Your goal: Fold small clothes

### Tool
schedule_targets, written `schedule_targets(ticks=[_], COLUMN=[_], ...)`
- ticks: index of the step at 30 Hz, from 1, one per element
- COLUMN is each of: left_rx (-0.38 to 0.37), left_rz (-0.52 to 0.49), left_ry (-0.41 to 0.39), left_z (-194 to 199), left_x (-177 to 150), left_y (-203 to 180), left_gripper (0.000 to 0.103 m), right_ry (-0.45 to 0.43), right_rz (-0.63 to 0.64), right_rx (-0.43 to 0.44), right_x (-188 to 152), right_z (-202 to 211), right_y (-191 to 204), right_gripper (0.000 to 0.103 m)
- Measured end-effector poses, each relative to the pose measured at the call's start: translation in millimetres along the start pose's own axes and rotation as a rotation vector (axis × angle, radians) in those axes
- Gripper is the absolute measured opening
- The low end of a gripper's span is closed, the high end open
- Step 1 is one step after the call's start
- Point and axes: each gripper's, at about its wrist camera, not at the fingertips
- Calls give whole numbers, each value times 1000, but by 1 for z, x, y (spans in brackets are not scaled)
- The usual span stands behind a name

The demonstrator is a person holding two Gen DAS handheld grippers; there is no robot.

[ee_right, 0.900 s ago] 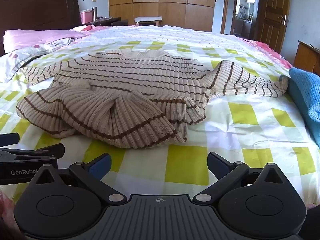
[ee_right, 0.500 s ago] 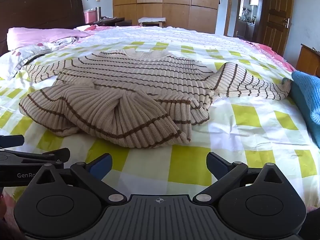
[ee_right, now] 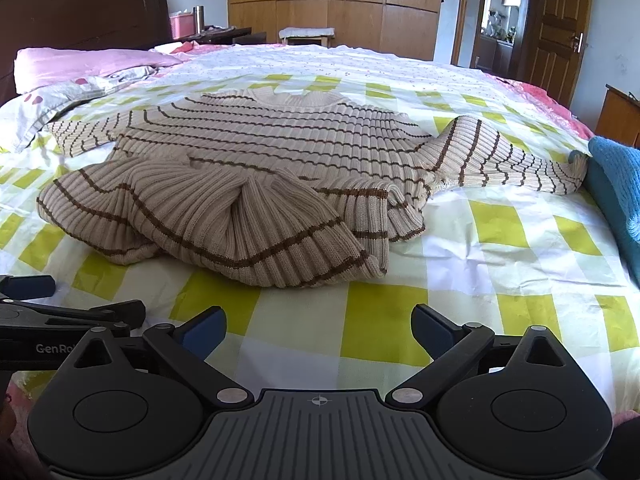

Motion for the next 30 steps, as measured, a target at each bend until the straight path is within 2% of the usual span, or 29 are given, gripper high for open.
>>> schedule_targets(ticks=[17,23,30], left_rx=[-15,-16,-16], left_rz=[8,18,-14], left_ry=[2,-20,-50], left_z=[1,6,11], left_x=[3,3,2], left_y=[3,4,0], left_gripper=[103,103,103], right_ry=[-10,-16,-18], right_rz=[-13,-9,-5], right_rx=[15,21,27], right_x=[1,1,2], right_z=[3,4,4], right_y=[-3,-2,-1], right_gripper=[96,94,90])
Point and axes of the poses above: each gripper's, at about its wrist camera, not at the fingertips, and z roughly against the way its jaws point, y to its left, x to its top, and after that the axes turned 7 degrees about z, right-handed
